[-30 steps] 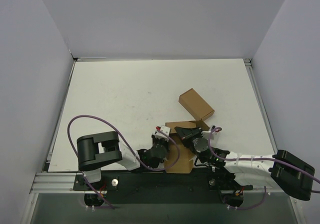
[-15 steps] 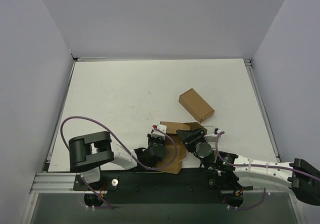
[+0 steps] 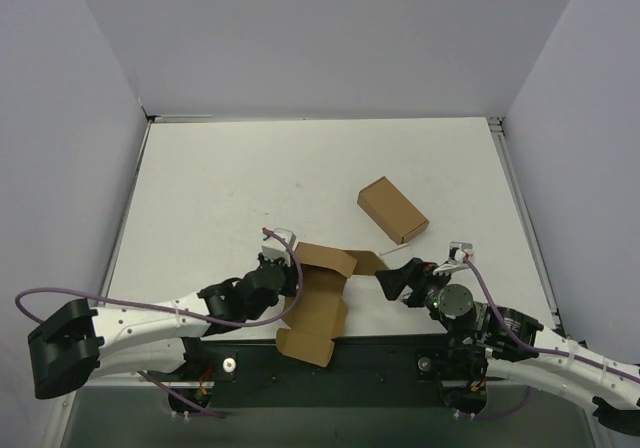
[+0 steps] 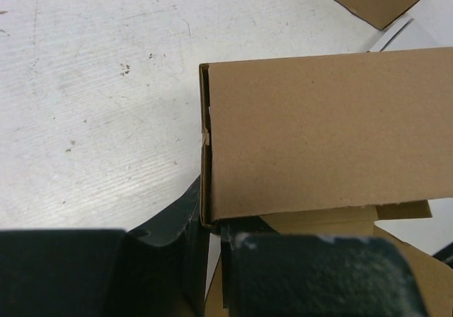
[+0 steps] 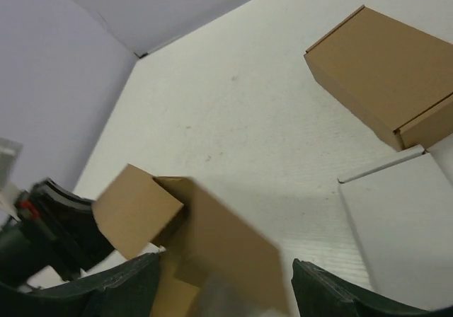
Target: Fold the paper box
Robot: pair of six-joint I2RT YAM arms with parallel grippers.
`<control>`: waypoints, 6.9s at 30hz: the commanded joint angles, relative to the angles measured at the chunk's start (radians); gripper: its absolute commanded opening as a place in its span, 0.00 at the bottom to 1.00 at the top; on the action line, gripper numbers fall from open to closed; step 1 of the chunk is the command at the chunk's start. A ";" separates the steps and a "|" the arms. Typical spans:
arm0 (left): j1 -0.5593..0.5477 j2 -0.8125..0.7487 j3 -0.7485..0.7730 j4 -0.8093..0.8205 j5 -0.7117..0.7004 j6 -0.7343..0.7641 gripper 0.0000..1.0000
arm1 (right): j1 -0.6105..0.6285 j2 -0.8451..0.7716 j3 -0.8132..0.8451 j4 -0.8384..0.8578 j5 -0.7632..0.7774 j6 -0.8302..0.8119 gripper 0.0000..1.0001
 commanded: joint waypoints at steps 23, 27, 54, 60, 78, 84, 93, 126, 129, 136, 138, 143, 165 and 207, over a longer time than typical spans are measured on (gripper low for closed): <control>0.232 -0.185 0.109 -0.498 0.333 0.021 0.01 | 0.263 0.327 0.068 0.097 0.024 -0.319 0.76; 0.237 -0.189 0.119 -0.503 0.340 0.031 0.01 | 0.263 0.423 0.089 0.105 0.091 -0.273 0.74; 0.238 -0.071 0.112 -0.447 0.051 0.001 0.00 | 0.300 0.552 0.200 0.000 0.159 -0.159 0.00; 0.234 -0.056 0.138 -0.469 -0.004 0.025 0.00 | 0.301 0.544 0.201 -0.003 0.163 -0.156 0.00; 0.234 -0.025 0.164 -0.494 -0.110 -0.031 0.00 | 0.309 0.536 0.200 -0.012 0.162 -0.144 0.00; 0.234 -0.025 0.167 -0.515 -0.139 -0.082 0.00 | 0.313 0.544 0.195 -0.010 0.162 -0.135 0.00; 0.231 -0.060 0.149 -0.469 -0.124 -0.087 0.00 | 0.317 0.527 0.181 -0.012 0.168 -0.124 0.00; 0.148 -0.092 0.030 -0.262 0.246 0.064 0.00 | 0.034 0.484 -0.076 0.359 -0.170 -0.268 0.77; 0.148 -0.115 0.009 -0.233 0.269 0.071 0.00 | 0.034 0.527 -0.078 0.378 -0.167 -0.273 0.66; 0.151 -0.149 -0.006 -0.228 0.191 0.000 0.00 | 0.034 0.564 -0.076 0.366 -0.182 -0.225 0.00; 0.149 -0.165 -0.014 -0.245 0.108 -0.051 0.00 | 0.040 0.572 -0.061 0.338 -0.177 -0.213 0.00; 0.149 -0.165 -0.005 -0.317 -0.038 -0.165 0.00 | 0.080 0.563 -0.058 0.274 -0.139 -0.147 0.00; 0.061 -0.016 0.041 -0.219 -0.110 -0.186 0.00 | 0.169 0.572 0.014 0.117 -0.024 -0.075 0.16; -0.243 0.127 0.107 -0.501 -0.401 -0.439 0.00 | -0.070 0.796 0.103 0.514 -0.354 0.154 0.63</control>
